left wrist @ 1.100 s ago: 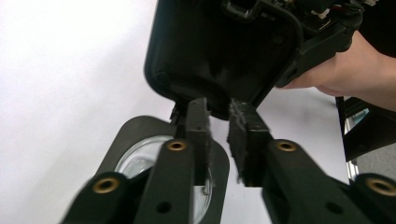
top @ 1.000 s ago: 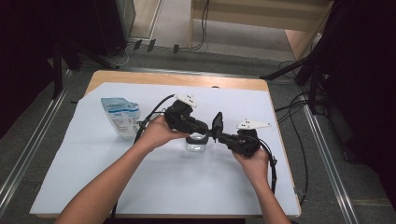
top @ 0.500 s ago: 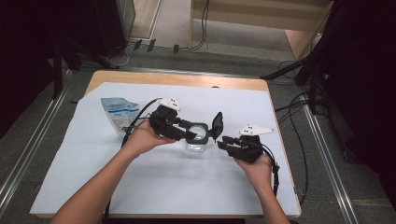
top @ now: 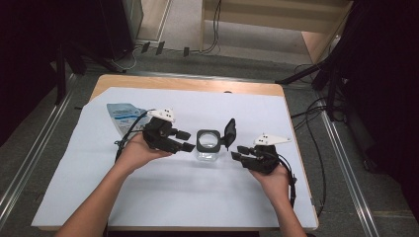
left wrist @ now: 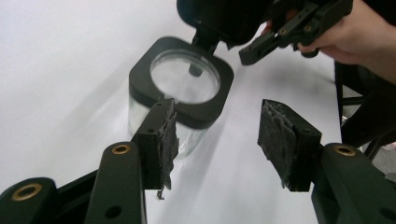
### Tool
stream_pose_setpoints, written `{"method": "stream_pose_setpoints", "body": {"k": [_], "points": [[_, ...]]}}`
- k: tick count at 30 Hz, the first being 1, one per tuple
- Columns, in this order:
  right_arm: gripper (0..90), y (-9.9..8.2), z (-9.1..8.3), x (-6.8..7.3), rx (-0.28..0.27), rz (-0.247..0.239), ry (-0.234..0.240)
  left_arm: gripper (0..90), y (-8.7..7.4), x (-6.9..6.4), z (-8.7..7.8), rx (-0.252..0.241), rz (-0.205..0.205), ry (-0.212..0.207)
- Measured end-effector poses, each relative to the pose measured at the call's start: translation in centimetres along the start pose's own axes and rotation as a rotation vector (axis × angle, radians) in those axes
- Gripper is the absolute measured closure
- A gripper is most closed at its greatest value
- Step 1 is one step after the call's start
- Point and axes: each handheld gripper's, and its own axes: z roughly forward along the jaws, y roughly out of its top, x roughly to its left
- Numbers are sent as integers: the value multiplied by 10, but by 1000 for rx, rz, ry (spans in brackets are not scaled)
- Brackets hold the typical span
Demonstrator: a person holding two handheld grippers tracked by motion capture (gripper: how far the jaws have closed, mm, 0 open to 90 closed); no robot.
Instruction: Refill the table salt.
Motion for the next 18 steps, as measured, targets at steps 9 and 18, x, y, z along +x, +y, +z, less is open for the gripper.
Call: {"method": "stream_pose_setpoints", "body": {"k": [9, 18], "points": [[569, 1, 4, -4, 13, -1, -2, 451, -19, 5, -13, 7, -34, 34], [525, 3, 4, -10, 12, 2, 0, 438, -38, 7, -32, -8, -68, 81]]}}
